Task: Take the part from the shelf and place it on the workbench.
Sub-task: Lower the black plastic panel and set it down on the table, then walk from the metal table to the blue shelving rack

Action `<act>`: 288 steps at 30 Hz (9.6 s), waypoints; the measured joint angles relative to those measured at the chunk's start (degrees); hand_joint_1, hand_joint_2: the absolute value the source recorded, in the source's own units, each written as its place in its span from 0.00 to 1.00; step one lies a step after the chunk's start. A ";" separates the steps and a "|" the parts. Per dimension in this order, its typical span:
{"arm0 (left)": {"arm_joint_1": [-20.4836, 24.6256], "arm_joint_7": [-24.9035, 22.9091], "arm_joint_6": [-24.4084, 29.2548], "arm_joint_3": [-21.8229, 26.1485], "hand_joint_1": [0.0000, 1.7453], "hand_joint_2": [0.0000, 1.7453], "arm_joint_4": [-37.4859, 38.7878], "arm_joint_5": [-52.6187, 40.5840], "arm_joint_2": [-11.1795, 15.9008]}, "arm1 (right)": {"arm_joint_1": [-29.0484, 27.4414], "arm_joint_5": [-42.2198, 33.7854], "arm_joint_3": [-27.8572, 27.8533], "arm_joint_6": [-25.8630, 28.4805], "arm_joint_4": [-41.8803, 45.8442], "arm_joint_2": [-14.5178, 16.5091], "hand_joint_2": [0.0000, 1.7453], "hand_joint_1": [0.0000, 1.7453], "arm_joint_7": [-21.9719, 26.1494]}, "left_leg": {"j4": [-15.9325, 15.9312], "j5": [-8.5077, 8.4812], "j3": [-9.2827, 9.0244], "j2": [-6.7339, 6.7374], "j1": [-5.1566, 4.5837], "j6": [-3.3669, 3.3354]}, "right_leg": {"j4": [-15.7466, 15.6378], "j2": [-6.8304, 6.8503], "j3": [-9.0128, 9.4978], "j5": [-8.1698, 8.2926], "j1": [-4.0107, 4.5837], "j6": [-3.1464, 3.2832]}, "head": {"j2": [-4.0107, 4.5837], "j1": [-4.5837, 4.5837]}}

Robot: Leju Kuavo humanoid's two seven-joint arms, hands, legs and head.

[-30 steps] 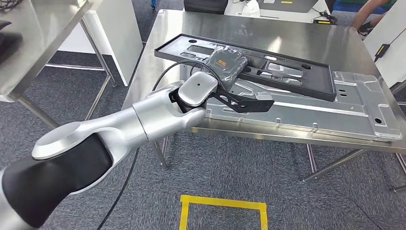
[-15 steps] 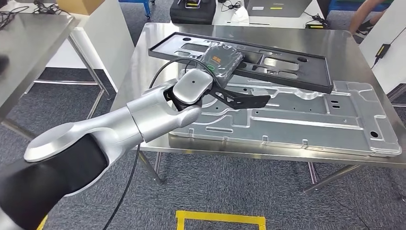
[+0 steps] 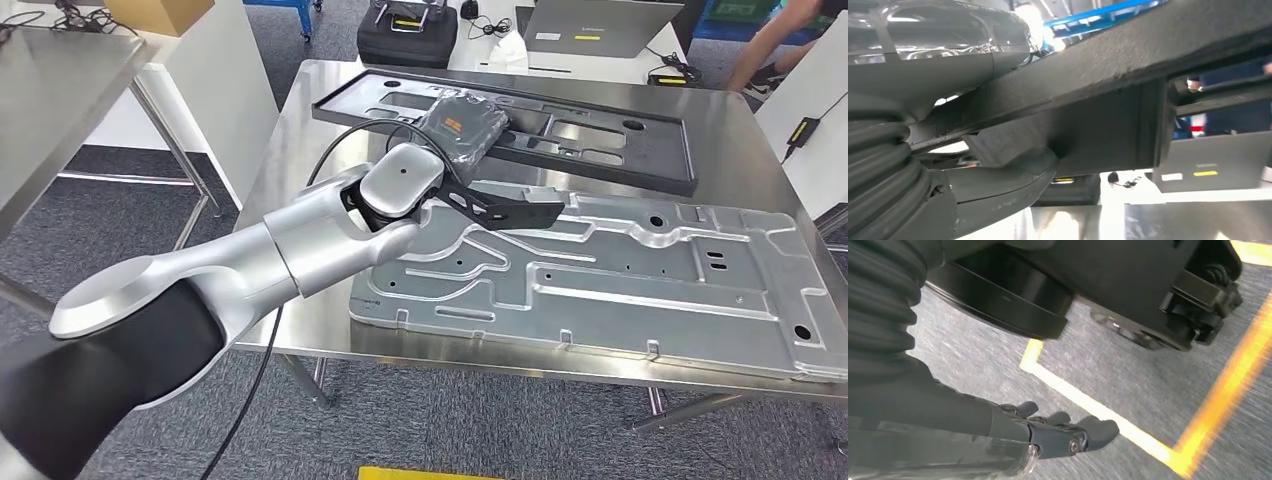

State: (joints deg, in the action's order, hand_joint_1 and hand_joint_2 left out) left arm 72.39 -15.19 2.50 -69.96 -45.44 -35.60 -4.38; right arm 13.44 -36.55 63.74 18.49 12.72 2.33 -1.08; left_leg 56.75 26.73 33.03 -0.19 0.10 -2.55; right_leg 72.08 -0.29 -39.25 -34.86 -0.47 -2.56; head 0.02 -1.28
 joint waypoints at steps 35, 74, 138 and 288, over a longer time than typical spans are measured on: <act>-0.32 0.17 1.13 0.16 0.00 0.00 -0.21 1.91 1.05 | -0.33 0.53 0.03 -0.27 -0.07 0.21 0.00 0.00 -0.03 | -0.20 4.30 -3.85 0.22 -0.49 1.74 | -16.03 0.02 3.26 11.40 -0.12 1.21 | 0.00 -0.03; 0.55 0.00 0.18 0.79 0.00 0.00 -1.88 2.60 1.28 | -0.09 0.68 0.03 -0.15 -0.13 -0.10 0.00 0.00 -0.19 | 1.79 1.46 0.05 -0.02 0.41 0.60 | -3.17 0.25 -3.13 3.89 -0.93 -0.83 | 0.00 -2.73; -0.17 -1.03 -0.77 0.97 0.00 0.00 -3.15 3.16 0.38 | -0.27 1.05 0.02 -0.28 -0.11 -1.10 0.00 0.00 0.18 | -0.01 -1.40 1.74 -0.18 -0.21 0.53 | 2.07 0.55 -2.25 4.34 -0.34 -0.42 | 0.00 -1.50; -67.18 -0.76 11.62 30.59 0.00 0.00 31.61 48.25 3.13 | -6.84 -0.83 -2.43 3.28 0.00 -3.05 0.00 0.00 -0.93 | 4.54 1.58 3.16 0.75 1.27 1.96 | -5.04 1.25 9.01 -5.92 -1.27 0.90 | 0.00 1.70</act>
State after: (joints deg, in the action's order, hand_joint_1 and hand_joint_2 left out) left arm 5.21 -15.95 14.12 -39.37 -13.84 12.66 -1.25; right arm 6.60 -37.38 61.31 21.77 12.72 -0.73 -2.01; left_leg 61.29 28.30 36.19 0.56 1.38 -0.59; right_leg 67.04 0.97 -30.24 -40.78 -1.74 -1.66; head 0.02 0.42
